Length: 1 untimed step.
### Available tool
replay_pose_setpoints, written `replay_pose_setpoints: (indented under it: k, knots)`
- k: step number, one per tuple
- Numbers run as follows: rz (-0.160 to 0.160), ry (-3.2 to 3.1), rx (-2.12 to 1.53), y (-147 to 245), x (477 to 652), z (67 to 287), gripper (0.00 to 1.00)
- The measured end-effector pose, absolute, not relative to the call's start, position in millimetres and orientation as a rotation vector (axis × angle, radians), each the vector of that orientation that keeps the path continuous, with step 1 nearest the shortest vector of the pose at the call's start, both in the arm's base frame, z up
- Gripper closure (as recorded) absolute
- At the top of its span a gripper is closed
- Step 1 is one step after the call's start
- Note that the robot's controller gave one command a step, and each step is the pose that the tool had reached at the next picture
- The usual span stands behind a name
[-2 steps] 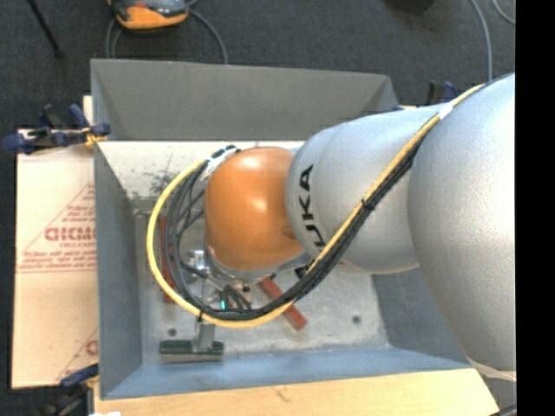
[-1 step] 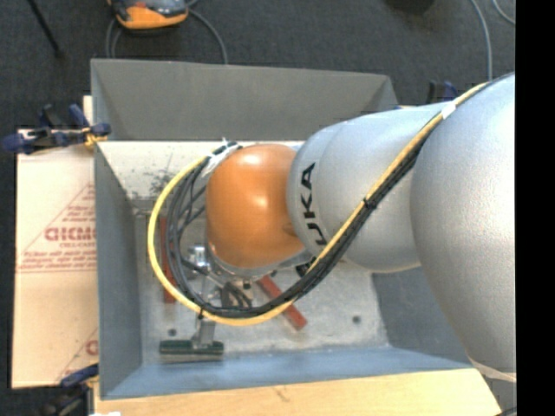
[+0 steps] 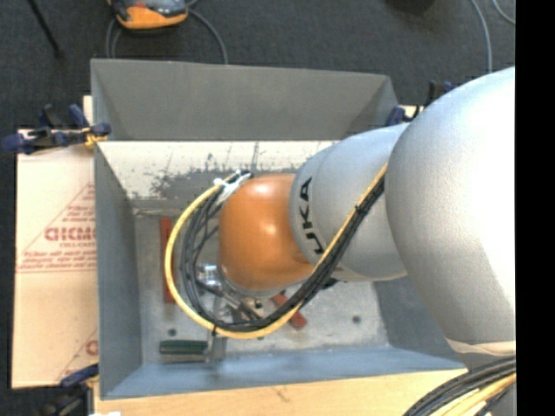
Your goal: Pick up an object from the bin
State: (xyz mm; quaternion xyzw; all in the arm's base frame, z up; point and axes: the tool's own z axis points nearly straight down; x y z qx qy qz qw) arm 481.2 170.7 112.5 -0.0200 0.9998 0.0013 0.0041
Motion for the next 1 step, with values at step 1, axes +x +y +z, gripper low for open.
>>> replay_pose_setpoints:
  k: [1]
  knots:
    - [0.002, 3.140, 0.069, 189.4, 476.5, 70.1, 1.00]
